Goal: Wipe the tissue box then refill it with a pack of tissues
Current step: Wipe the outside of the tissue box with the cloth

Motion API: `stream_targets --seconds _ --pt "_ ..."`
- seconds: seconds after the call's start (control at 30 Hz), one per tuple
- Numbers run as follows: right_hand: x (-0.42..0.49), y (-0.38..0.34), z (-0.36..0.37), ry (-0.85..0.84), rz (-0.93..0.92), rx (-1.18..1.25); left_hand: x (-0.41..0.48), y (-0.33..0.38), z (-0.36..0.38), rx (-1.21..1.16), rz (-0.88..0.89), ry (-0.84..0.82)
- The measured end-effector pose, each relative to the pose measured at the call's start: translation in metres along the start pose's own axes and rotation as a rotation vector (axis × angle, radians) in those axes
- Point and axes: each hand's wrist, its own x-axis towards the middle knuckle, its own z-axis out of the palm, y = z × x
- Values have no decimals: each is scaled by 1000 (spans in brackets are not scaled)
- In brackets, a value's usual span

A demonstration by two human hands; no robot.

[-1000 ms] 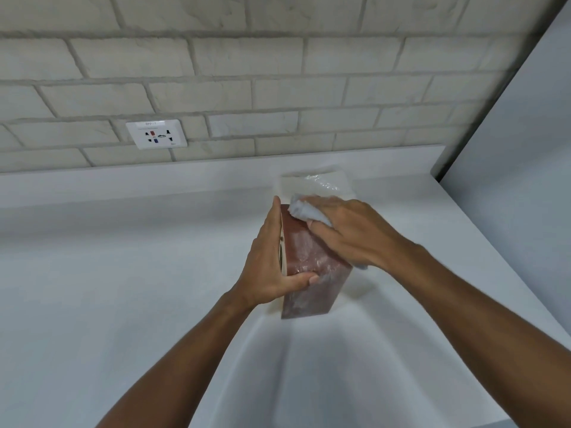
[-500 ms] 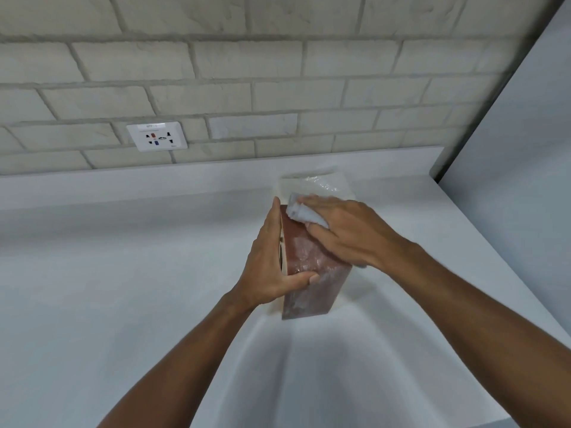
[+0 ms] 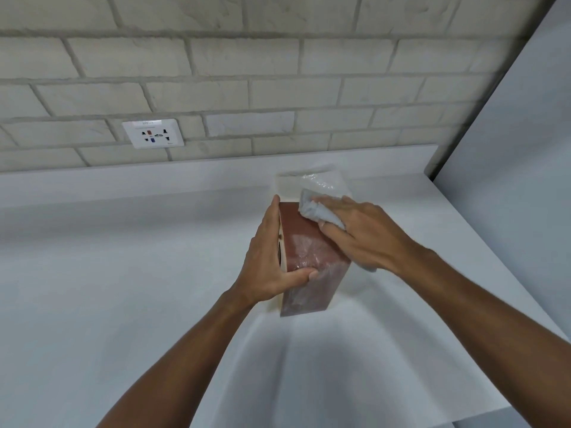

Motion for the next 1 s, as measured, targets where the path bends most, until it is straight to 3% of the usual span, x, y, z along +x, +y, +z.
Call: stream_targets --seconds 0.17,0.3,0.43,0.57,0.73,0.87,1.0 --pt "-16 -10 13 -2 -46 32 -1 -2 0 -6 25 1" --pt "-1 2 6 78 159 32 -2 0 0 -27 20 -3" --pt "-15 -19 12 29 -29 7 -1 1 0 -22 60 5" --pt "2 -3 -8 63 146 32 -1 -1 0 -17 22 3" --pt "-5 -13 4 -23 -13 -2 -1 -1 0 3 34 -12" --pt "5 4 -9 56 123 -23 -1 -2 0 -7 -7 -16" --pt "13 -21 5 10 -32 -7 -1 -6 0 -8 -15 -28"
